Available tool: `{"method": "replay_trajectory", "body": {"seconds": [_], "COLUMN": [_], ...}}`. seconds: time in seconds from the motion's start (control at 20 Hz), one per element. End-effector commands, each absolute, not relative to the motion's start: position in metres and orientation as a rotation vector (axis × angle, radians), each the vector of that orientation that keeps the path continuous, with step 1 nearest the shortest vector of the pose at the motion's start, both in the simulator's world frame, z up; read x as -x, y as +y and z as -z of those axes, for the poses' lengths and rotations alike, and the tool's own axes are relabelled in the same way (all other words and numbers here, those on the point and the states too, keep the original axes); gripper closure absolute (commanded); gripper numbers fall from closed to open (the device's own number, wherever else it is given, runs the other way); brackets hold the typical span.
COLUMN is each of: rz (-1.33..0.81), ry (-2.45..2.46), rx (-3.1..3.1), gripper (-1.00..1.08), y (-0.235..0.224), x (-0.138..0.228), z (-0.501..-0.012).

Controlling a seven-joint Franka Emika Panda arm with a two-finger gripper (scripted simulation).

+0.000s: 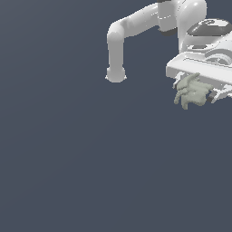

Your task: Pick up the object and move it to a goal position.

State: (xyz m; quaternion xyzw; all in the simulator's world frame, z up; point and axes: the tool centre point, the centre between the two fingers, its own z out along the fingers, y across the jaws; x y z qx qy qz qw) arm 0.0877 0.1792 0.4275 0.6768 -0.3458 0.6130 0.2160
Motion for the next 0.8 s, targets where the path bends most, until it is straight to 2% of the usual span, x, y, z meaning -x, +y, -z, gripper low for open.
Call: {"method": "replay_trajectory", "body": {"seconds": [0.0,0.75], "rz": [-1.727,-1.769], "ry": [-0.972,-0.992], "rx": [-1.824,-1.731], "gripper": [1.08,1.08], "y": [0.187,0.2], "x": [-0.088,-0.088], "z": [-0.437,-0.453]}}
